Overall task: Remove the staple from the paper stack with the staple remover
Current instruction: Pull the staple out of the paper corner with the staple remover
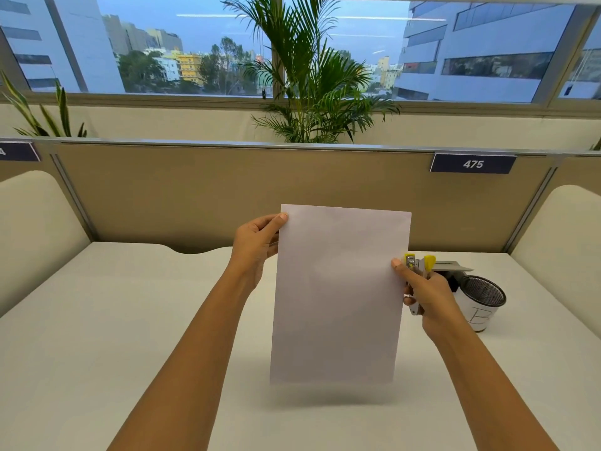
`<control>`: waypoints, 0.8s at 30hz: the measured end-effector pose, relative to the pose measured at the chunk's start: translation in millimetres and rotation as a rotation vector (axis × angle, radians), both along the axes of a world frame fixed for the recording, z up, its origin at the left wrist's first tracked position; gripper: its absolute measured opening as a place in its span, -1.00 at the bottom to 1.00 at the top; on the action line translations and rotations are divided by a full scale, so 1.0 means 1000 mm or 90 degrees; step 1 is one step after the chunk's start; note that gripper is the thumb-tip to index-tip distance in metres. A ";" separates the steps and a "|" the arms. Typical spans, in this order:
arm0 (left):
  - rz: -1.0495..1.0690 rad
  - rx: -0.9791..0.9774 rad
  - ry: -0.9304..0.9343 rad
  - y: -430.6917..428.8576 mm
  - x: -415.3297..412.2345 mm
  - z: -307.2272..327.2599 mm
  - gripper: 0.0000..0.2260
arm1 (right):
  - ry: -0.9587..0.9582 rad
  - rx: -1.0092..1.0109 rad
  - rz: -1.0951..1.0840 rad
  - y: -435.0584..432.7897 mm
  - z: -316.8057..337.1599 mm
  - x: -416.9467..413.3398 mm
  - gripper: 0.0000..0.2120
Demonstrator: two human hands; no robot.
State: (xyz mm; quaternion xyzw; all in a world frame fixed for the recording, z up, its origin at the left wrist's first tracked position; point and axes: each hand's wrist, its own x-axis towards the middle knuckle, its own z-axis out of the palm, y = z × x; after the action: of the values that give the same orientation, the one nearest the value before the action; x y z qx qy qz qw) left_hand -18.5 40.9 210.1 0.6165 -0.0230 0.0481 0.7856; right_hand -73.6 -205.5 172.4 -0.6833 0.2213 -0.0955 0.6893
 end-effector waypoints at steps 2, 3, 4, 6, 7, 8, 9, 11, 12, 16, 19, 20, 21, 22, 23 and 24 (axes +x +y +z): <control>0.008 -0.004 0.000 -0.001 -0.001 0.002 -0.93 | 0.006 0.004 0.009 0.001 0.000 0.000 -0.78; 0.012 -0.003 -0.001 -0.001 -0.001 0.002 -0.93 | 0.005 0.006 0.014 0.001 0.000 0.000 -0.76; 0.017 -0.002 -0.001 -0.001 -0.002 0.003 -0.93 | 0.001 0.008 0.020 0.002 0.001 0.001 -0.74; 0.032 -0.008 0.002 -0.001 -0.003 0.005 -0.94 | -0.010 0.010 0.017 0.003 0.004 0.002 -0.70; 0.041 -0.012 0.003 -0.001 -0.003 0.005 -0.94 | -0.021 0.019 -0.001 0.004 0.006 0.003 -0.70; 0.048 -0.016 0.006 -0.001 -0.003 0.006 -0.94 | -0.034 0.034 -0.028 0.004 0.008 0.004 -0.69; 0.054 -0.018 0.008 -0.001 -0.004 0.006 -0.94 | -0.046 0.059 -0.059 0.004 0.010 0.005 -0.67; 0.062 -0.018 0.012 0.000 -0.004 0.007 -0.94 | -0.071 0.126 -0.099 0.003 0.017 0.003 -0.68; 0.067 -0.016 0.015 0.000 -0.005 0.007 -0.94 | -0.092 0.157 -0.094 0.003 0.020 0.001 -0.74; 0.087 0.021 0.025 -0.001 -0.005 0.008 -0.94 | -0.167 0.161 0.032 0.010 0.031 -0.011 -0.76; 0.097 0.077 0.030 0.000 -0.006 0.008 -0.88 | -0.167 0.157 0.107 0.017 0.035 -0.013 -0.72; 0.096 0.091 0.032 0.001 -0.006 0.008 -0.88 | -0.163 0.177 0.121 0.020 0.037 -0.014 -0.75; 0.095 0.103 0.033 0.002 -0.006 0.008 -0.88 | -0.158 0.212 0.128 0.023 0.037 -0.014 -0.77; 0.092 0.116 0.035 0.003 -0.006 0.009 -0.88 | -0.153 0.256 0.131 0.027 0.038 -0.015 -0.77; 0.088 0.131 0.034 0.004 -0.006 0.009 -0.88 | -0.152 0.296 0.136 0.031 0.038 -0.016 -0.77; 0.082 0.145 0.035 0.005 -0.007 0.010 -0.88 | -0.155 0.326 0.145 0.034 0.037 -0.017 -0.76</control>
State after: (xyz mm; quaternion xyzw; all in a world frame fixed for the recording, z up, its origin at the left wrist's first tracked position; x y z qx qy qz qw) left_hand -25.4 46.1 219.9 0.7029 0.0330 0.0786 0.7062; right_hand -90.8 -171.4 209.7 -0.4913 0.0758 -0.0397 0.8668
